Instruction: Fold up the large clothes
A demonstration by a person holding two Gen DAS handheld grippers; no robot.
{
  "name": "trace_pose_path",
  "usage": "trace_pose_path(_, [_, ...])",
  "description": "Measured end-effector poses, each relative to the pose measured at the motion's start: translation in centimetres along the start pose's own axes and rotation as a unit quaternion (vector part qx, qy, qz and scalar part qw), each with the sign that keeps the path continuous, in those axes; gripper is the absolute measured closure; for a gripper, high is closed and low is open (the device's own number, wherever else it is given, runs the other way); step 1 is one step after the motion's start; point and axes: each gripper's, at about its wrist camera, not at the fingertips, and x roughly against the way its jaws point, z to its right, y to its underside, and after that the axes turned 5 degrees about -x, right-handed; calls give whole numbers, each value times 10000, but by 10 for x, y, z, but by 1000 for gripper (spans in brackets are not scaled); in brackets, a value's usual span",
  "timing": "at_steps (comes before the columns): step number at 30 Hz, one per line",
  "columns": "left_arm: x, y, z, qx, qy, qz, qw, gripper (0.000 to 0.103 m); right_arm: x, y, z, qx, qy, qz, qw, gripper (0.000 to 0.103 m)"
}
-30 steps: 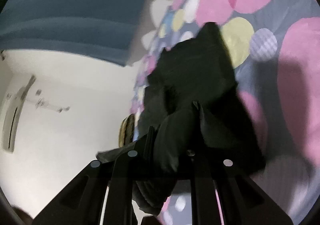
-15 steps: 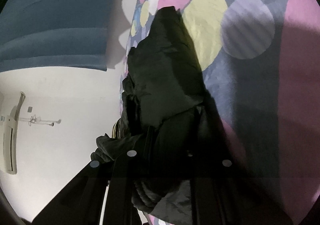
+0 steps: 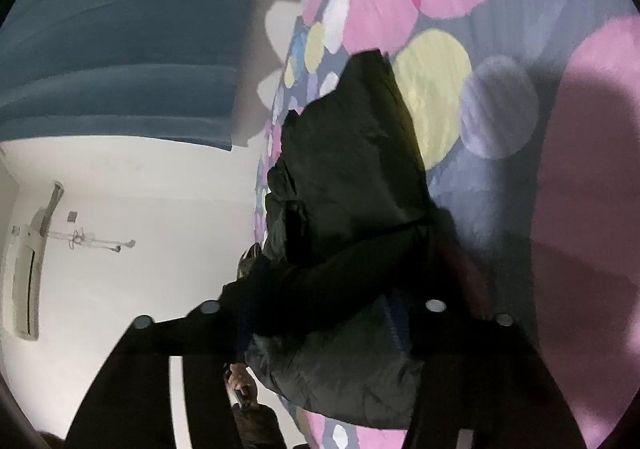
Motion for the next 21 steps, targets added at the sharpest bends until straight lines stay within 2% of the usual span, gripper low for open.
trace_pose_path(1, [0,1,1,-145,-88,-29,9999,48,4,1,-2,61,2,30,10000,39])
trace_pose_path(4, [-4,7,5,-567,-377,-117,9976,47,20,3,-8,362,68,199,9991,37])
trace_pose_path(7, [-10,11,8,-880,-490,-205,9947,45,33,4,-12,637,149,338,9973,36])
trace_pose_path(9, [-14,13,12,-1146,-580,-250,9914,40,37,5,-15,893,361,369,9947,36])
trace_pose_path(14, [-28,16,25,-1835,-764,-401,9792,35,27,12,-32,1886,1101,255,9755,36])
trace_pose_path(17, [-36,19,34,-2266,-851,-490,9690,33,15,13,-40,2367,1303,139,9627,35])
trace_pose_path(21, [-45,17,38,-2502,-959,-582,9617,32,-6,9,-52,2803,1515,30,9479,31])
